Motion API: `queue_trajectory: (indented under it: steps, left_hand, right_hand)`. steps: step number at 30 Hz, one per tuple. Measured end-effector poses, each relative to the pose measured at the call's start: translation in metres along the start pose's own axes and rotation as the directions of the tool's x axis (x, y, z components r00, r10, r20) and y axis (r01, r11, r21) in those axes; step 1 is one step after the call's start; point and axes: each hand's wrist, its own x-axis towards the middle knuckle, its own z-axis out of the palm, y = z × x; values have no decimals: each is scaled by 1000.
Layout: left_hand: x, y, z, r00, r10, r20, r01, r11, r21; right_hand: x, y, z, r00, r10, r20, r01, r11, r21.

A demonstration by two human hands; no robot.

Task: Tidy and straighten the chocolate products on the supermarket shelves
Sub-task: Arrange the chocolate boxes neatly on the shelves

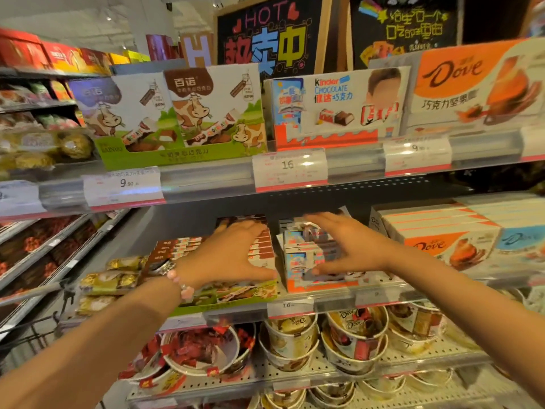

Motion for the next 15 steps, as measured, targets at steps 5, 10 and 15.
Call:
queue_trajectory:
  steps: [5, 10, 15]
  left_hand:
    - [42, 34, 7, 996, 85, -12, -86, 988, -127]
    - [64, 43, 12, 997, 26, 77, -10, 979, -202]
    - [65, 39, 20, 997, -15, 71, 29, 981, -190]
  right_hand:
    - [-8, 35, -12, 995, 64, 80, -55, 992, -111]
    - [-6, 65, -12, 981, 101, 167, -76, 986, -148]
    - [1, 75, -5, 986, 63, 157, -43, 991, -124]
